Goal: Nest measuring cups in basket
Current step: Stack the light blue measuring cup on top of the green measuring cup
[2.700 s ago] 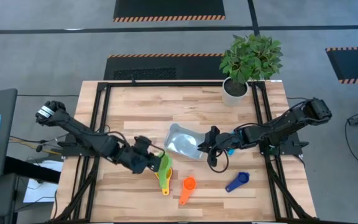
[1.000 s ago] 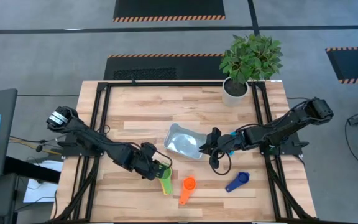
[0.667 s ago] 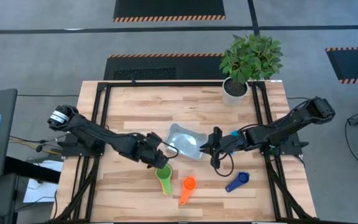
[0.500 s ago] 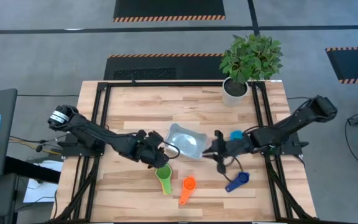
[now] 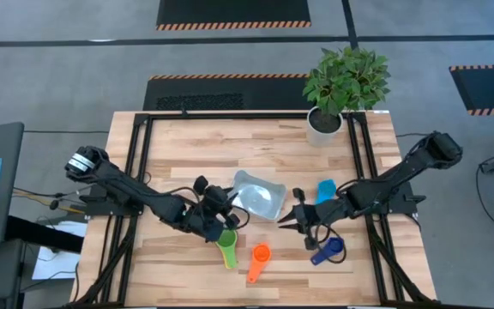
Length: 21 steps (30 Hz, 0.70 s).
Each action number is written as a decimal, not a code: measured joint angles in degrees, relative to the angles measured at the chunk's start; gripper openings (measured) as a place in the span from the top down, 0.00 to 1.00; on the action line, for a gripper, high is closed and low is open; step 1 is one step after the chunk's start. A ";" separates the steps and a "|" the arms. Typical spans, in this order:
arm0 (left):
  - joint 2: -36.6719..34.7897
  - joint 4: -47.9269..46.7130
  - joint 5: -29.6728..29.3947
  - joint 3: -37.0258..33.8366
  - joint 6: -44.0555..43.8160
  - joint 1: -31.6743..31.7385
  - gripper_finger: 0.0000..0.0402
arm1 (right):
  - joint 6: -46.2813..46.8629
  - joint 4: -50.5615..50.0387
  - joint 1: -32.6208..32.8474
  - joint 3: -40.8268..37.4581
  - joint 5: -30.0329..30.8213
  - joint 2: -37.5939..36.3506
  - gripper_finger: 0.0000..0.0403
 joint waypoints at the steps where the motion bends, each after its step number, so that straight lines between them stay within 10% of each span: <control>1: 0.00 2.48 -2.97 -0.65 1.68 -0.60 0.79 | -0.27 0.77 -0.29 0.02 0.08 0.98 0.78; 5: 0.00 7.31 -12.37 -1.27 7.89 -2.54 0.81 | 1.58 0.81 -2.12 0.00 0.38 5.09 0.81; 10: 0.00 6.68 -10.31 -1.29 10.49 -2.67 0.85 | 4.98 -3.99 -4.20 0.00 0.31 6.45 0.83; 21: 0.00 -6.30 -15.62 -1.34 -5.23 -1.85 0.94 | 18.86 -30.90 -5.29 0.00 1.41 -4.23 0.83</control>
